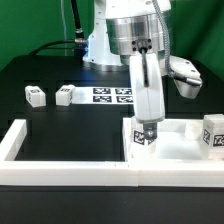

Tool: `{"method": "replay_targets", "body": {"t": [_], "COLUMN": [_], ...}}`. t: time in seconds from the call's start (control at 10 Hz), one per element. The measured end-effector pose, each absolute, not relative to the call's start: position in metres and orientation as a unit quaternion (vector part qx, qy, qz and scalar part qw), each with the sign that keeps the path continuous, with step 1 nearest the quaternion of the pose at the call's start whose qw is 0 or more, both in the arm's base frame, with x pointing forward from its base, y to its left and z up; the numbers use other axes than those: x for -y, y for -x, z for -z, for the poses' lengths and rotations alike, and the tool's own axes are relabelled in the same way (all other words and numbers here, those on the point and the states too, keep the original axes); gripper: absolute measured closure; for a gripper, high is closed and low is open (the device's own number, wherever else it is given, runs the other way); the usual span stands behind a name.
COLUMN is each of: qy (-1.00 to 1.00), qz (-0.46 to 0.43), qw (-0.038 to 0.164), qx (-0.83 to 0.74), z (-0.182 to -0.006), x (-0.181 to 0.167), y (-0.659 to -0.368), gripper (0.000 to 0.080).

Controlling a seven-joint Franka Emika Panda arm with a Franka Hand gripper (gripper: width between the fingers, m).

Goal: Assemble square table

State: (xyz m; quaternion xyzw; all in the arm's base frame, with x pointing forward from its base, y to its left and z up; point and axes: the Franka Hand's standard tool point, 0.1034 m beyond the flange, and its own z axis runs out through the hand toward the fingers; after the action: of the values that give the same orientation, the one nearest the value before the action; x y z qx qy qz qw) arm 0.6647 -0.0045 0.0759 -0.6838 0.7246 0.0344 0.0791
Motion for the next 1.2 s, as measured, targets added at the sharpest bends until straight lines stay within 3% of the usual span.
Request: {"method": "replay_targets", "body": {"t": [0.1,0.2,0.5,0.7,0.8,0.9,1.2], "qy": [0.727,0.798,0.880,0.871,0.862,0.837,0.751], "qz": [-0.031,-0.028,-0.013,-0.014,-0.015,-0.018,-0.031], "qw": [0.077,0.058,0.056,0.055,0.055,0.055,0.051], "qx": [-0.682,-0.599,-0.471,-0.488,-0.504,-0.544,-0.658], "z": [-0.0757,-0.0754,-0.0733,-0.0733,-0.0733,-0.0733,-0.0744], "x": [0.0042,0.0042,0.0113,0.0109,0.0106,0.0101,0.0080], "y": [-0.6638,-0.6622,-0.6636,-0.6636,-0.6636,-0.6636,-0.6631], "gripper": [0.0150,0.0150,0.0150,0.0397,0.0397,0.0512,0.0512]}}
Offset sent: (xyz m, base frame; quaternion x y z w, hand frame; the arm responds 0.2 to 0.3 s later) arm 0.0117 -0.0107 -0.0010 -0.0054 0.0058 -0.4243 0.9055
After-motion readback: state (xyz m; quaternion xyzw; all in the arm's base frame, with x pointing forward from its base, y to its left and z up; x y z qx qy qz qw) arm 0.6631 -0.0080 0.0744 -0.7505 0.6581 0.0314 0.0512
